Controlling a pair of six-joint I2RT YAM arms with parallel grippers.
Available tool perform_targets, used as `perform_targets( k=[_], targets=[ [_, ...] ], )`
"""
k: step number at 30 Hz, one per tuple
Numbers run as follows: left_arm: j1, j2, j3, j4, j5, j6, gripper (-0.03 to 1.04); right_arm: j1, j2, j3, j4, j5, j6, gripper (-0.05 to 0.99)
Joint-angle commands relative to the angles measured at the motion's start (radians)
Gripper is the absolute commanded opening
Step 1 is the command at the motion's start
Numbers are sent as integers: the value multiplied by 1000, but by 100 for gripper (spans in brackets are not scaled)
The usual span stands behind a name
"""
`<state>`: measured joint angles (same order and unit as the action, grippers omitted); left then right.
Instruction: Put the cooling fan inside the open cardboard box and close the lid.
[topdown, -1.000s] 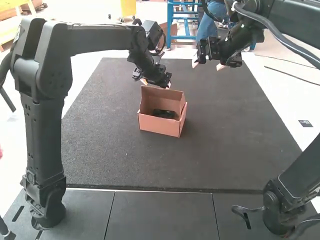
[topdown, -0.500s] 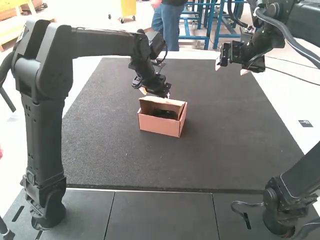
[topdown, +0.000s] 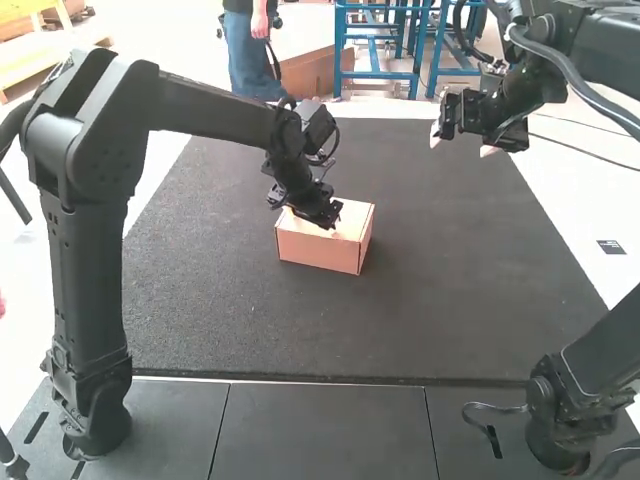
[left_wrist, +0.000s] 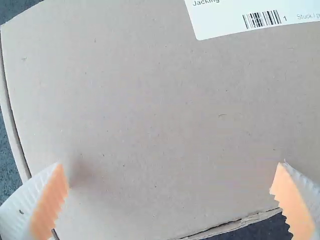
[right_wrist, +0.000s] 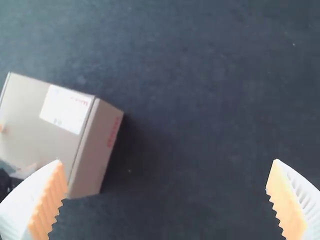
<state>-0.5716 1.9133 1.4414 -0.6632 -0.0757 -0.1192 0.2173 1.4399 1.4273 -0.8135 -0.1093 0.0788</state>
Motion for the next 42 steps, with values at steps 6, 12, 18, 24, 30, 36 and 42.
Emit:
perform_targets(
  k=[6, 12, 18, 24, 30, 36, 42],
  targets=[
    [-13, -74, 51, 28, -50, 21, 96, -18, -59, -21, 4, -32, 6, 92],
    [26, -160, 261, -21, -50, 24, 97, -18, -65, -24, 17, -40, -13, 92],
    [111, -237, 333, -42, -24, -2, 97, -18, -119, -77, 128, -58, -62, 92],
    [180, -352, 211, 83, -19, 1, 97, -18, -205, -185, 255, -55, -114, 92],
    [184, -517, -15, 278, -16, 101, 97, -19, -308, -309, 343, -50, -128, 92],
    [184, -700, -259, 484, -16, 144, 97, -38, -432, -449, 467, -43, -129, 92],
    [184, -876, -469, 633, -134, 62, 97, -65, -493, -545, 505, 66, -117, 92]
  ],
)
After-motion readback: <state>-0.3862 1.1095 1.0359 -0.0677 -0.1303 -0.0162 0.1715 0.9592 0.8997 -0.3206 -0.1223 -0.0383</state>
